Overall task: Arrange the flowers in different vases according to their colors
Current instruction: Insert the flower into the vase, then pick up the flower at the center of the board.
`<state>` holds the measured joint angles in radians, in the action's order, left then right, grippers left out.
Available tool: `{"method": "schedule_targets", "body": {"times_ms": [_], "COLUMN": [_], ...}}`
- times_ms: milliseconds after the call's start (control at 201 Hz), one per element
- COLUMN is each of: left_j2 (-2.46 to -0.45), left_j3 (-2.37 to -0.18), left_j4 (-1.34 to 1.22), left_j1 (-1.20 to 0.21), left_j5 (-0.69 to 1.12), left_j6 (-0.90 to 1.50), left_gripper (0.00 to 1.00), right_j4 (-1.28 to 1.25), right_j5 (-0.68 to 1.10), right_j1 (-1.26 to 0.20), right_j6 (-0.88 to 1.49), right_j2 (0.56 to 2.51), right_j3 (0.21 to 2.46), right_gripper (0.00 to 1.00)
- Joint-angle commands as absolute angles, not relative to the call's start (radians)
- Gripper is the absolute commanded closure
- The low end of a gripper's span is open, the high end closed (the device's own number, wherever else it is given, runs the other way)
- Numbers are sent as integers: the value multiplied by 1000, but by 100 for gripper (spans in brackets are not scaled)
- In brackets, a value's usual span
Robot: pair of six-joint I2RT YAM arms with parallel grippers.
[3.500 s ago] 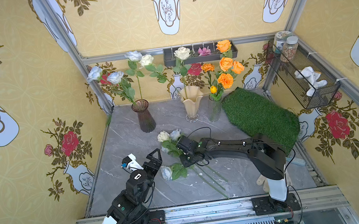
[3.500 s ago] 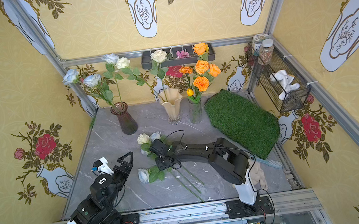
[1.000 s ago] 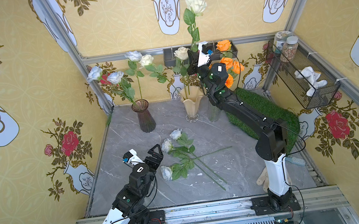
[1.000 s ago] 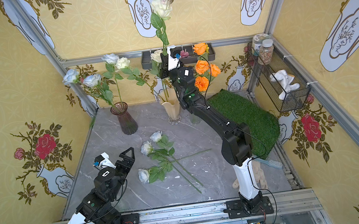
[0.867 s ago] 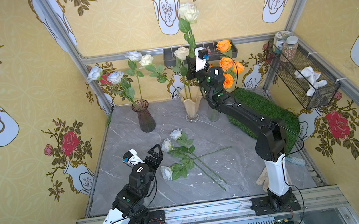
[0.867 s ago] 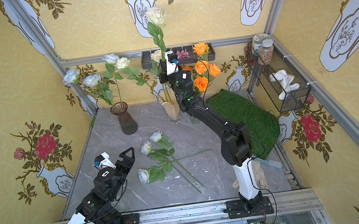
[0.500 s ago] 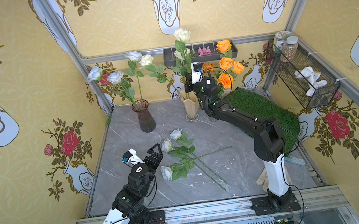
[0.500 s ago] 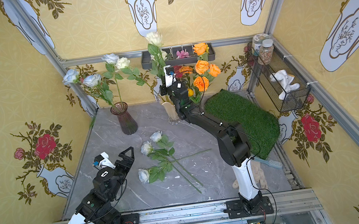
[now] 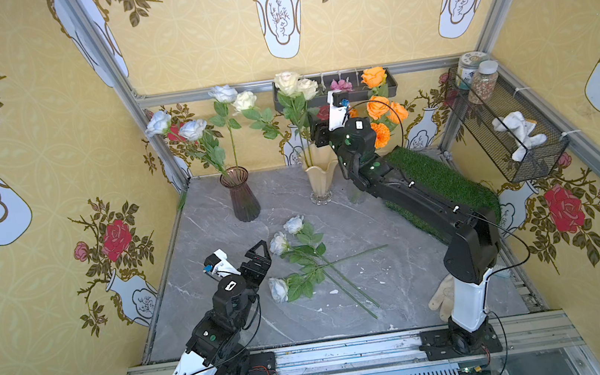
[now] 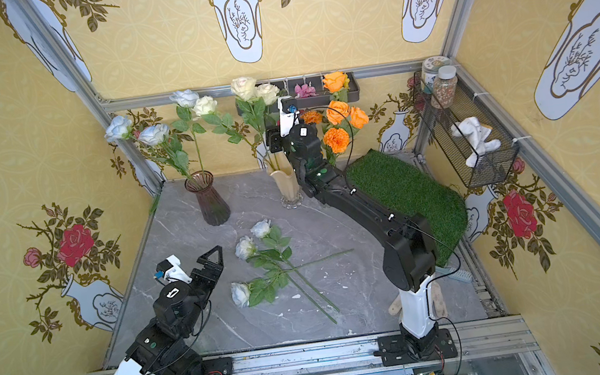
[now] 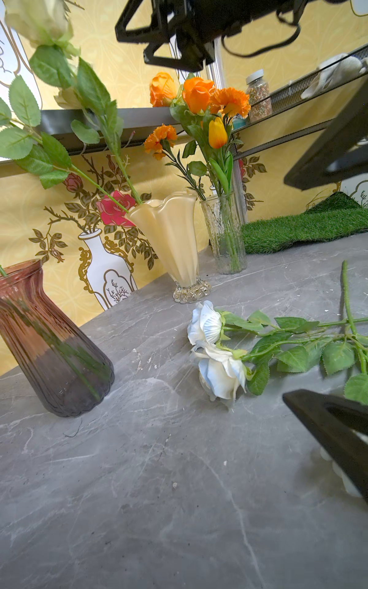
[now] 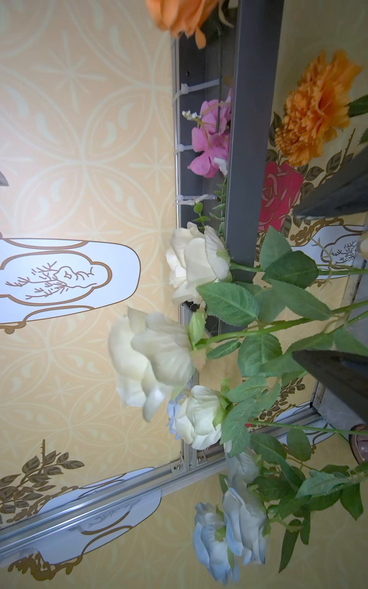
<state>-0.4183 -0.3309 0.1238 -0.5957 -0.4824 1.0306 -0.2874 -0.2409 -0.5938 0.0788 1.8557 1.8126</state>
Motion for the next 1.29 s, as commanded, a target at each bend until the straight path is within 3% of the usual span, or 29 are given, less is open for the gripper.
{"method": "schedule_targets", "body": {"times_ms": [0,254,503,872,1126,1285], "left_j2": [-404,-368,-336,-307,-313,-342], "left_j3": [-322,-312,-308,-317,-321,-334], "left_j4": [112,131,159,213,224,224], "left_j1": [-597,-596,-597,-597,-597,-597], "left_j5": [-478,-469,-461,-422,-422,-420], "left_j6": [1038,1047,1066,1089,1103,1100], "left_gripper": [0,0,0,0,0,0], "right_j4": [-124,264,412,469,428,408], "right_j5": [-216,-123,50,76,90,88], "right_j1": [-614,-652,-657,-765,-786,-812], "right_j6": [133,343,513,535,509,493], "right_j2": [1788,1574,1456,1617,1749,1818], "right_j3": [1798,1596,1262,1167,1156,1174], "right_gripper": [35,37,45,57,73,75]}}
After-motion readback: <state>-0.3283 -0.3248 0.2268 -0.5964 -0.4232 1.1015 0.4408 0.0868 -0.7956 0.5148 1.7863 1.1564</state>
